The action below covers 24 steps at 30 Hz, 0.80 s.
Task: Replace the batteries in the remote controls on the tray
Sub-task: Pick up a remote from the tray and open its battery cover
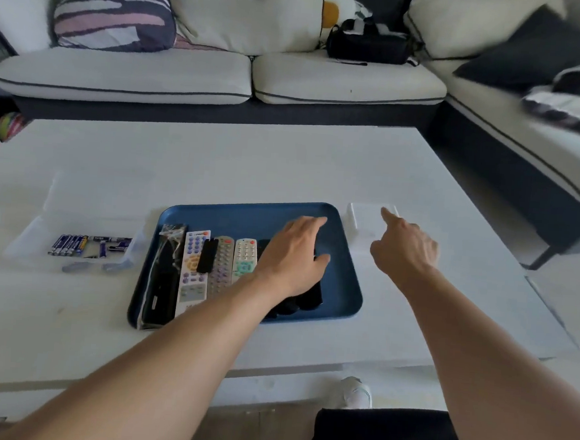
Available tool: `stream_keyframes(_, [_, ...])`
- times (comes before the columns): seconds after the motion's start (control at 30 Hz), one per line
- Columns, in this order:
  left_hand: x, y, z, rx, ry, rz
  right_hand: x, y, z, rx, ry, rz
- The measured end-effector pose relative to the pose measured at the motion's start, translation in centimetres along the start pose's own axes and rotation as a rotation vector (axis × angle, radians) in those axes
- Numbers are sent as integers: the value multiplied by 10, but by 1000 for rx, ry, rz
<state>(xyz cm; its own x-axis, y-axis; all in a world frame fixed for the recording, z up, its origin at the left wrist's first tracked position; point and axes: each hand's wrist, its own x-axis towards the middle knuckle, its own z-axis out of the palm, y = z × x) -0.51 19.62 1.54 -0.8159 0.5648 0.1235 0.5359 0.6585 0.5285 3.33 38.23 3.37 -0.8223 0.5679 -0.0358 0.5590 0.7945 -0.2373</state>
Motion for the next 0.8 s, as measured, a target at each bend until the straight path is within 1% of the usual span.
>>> stream_keyframes(0.07, [11,10,8,-31,-26,3,0,11,8,-19,-3,-16])
stream_keyframes(0.2, [29,28,24,-143,-83,-51,1,24,20,-47,106,-83])
stream_keyframes(0.33, [47,42,38,-197,-87,-86,4,37,23,-84,143,-153])
stream_keyframes(0.43, [58,45,51,-164,-122,-89,0,50,29,-105,224,-280])
stream_keyframes(0.53, [62,40,61,-97,-222,-116,-1,70,36,-36,388,-462])
stream_keyframes(0.6, [63,38,65,-109,-284,-127,-1,87,38,-2,462,-553])
stream_keyframes(0.67, [66,38,68,-124,-314,-126,-2,99,38,13,480,-584])
stream_keyframes(0.8, [69,39,76,-116,-293,-123,-1,110,40,36,553,-621])
